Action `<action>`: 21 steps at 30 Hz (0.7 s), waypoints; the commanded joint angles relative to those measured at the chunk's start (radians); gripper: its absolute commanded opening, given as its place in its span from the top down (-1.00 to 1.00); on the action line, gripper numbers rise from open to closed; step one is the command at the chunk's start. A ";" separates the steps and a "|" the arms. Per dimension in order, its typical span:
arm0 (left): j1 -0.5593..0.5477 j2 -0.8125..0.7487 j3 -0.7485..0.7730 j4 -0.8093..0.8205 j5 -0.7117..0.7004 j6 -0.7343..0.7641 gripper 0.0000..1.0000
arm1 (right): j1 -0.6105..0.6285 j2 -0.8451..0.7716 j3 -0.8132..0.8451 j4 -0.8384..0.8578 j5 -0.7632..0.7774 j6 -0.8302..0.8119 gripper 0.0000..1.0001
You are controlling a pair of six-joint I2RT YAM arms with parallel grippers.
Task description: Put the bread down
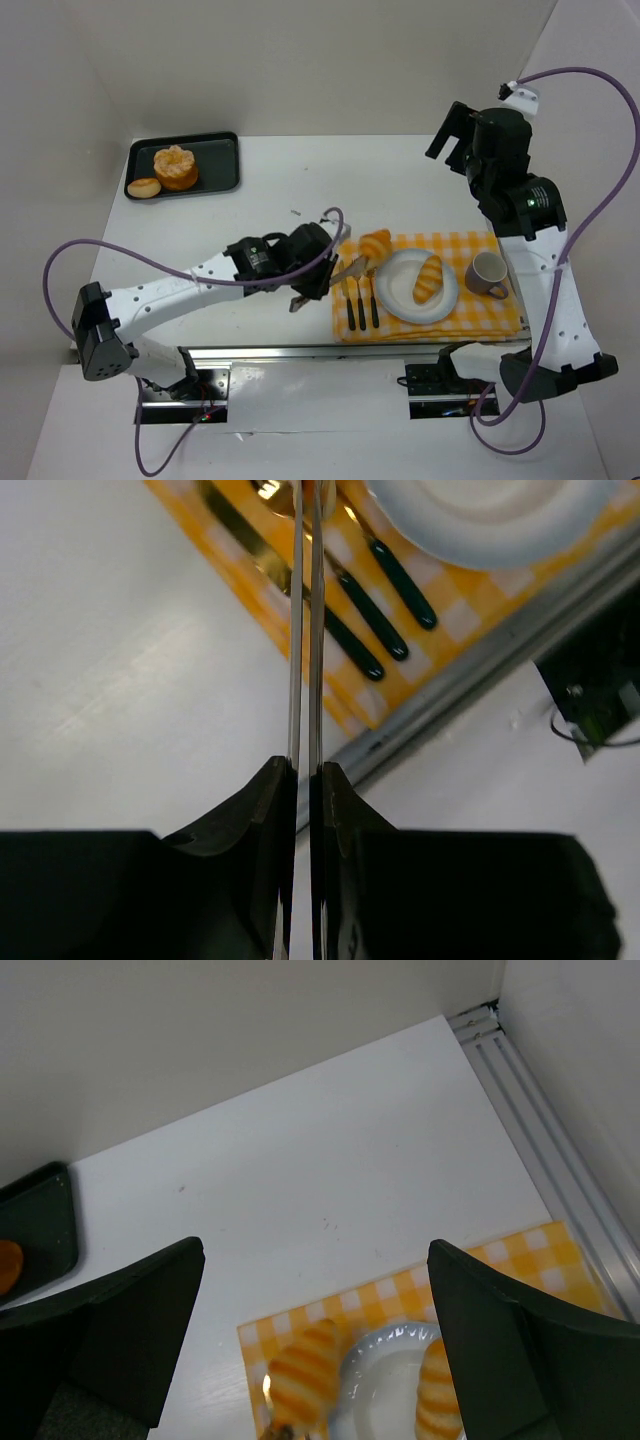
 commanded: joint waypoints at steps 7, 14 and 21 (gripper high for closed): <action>-0.114 -0.004 0.008 0.192 -0.032 -0.078 1.00 | 0.004 -0.045 0.006 0.009 0.017 -0.008 -1.00; -0.133 0.091 0.011 0.221 0.054 -0.067 1.00 | 0.004 -0.036 0.006 0.009 0.028 -0.008 -1.00; -0.142 0.142 0.045 0.210 0.120 -0.047 0.03 | 0.004 -0.036 0.006 0.009 0.017 -0.008 -1.00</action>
